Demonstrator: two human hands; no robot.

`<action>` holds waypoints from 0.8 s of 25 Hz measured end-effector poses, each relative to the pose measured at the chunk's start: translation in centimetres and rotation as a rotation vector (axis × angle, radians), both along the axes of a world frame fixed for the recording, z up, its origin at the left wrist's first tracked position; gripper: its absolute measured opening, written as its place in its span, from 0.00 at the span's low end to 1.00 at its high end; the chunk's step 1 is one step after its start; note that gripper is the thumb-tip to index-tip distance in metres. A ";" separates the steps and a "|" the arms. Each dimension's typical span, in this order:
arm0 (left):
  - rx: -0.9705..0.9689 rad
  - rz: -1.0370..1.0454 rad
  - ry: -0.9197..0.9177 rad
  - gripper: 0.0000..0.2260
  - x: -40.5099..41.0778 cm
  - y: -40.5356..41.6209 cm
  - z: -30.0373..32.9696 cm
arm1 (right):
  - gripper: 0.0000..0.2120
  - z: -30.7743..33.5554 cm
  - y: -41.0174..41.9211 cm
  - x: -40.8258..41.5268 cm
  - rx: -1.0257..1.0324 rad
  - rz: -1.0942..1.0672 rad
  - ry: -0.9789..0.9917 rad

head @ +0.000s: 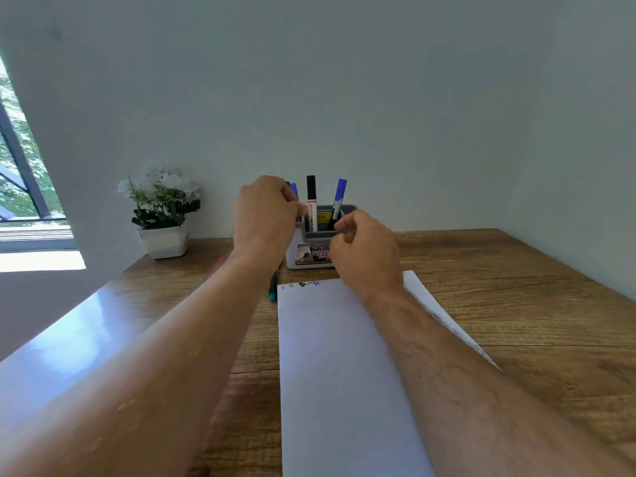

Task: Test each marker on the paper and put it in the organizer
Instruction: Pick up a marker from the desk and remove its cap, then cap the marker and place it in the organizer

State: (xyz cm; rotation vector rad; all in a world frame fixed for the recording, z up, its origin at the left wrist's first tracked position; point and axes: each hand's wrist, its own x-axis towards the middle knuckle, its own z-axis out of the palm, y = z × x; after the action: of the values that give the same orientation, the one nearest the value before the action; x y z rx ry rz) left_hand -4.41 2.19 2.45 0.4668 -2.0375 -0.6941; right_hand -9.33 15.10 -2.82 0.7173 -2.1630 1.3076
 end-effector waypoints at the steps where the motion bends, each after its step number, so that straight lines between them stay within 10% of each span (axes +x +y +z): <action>1: 0.007 0.027 -0.040 0.06 0.7 -0.3 -0.4 | 0.06 0.0 0.0 0.1 0.005 0.009 -0.002; 10: -0.146 0.213 -0.558 0.17 1.8 -2.3 -4.3 | 0.06 -0.1 -0.1 0.3 0.064 0.060 0.001; 20: -0.244 0.292 -0.733 0.23 1.3 -1.8 -4.4 | 0.06 -0.4 -0.3 -0.1 0.089 0.075 0.018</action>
State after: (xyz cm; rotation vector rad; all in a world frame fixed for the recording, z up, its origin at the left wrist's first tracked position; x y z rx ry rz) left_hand -3.06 0.40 -1.93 0.9498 -2.6049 -0.0800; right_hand -9.40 14.77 -3.19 0.8493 -2.2109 1.2428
